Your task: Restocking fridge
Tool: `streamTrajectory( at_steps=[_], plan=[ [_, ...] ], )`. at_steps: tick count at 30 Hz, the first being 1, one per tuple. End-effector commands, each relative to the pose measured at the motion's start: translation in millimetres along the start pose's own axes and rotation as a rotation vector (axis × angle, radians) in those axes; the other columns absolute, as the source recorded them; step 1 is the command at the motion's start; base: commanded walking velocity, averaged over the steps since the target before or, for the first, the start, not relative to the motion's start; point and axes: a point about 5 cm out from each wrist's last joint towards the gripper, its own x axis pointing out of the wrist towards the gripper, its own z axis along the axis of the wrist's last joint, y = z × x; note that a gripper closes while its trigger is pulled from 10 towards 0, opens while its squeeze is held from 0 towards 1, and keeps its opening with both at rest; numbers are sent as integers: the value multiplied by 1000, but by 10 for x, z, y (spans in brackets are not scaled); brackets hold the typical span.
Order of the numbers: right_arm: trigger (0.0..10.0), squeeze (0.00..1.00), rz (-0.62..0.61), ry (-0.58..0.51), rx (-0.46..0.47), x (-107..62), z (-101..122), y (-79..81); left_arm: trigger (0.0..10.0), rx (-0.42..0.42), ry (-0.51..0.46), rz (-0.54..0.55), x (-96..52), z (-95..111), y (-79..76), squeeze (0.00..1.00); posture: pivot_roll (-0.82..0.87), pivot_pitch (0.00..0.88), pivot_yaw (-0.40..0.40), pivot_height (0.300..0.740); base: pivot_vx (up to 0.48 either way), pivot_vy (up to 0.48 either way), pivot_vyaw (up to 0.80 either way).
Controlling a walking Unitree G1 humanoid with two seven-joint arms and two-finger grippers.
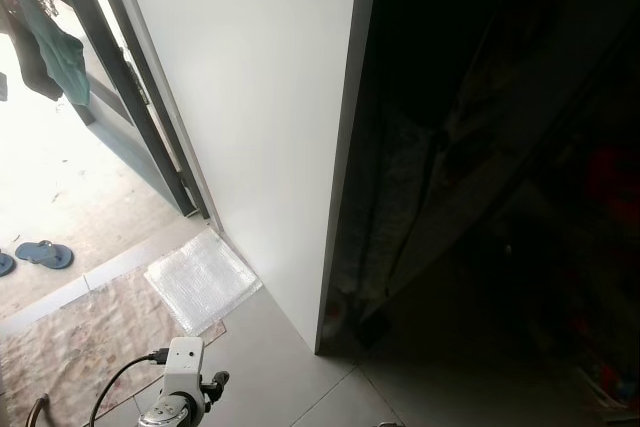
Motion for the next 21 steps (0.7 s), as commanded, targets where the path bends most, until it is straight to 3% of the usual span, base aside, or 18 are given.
streamTrajectory(
  at_steps=[1,21],
  plan=[
    [10000,0,-18,26,28,-28,-83,-25,10000,10,32,-5,-20,-89,8,0,-248,138,15,740,0,0,0],
    [10000,0,-34,23,55,-29,-88,-33,10000,41,40,-15,-19,-89,5,0,-251,138,16,740,0,0,0]
  ],
)
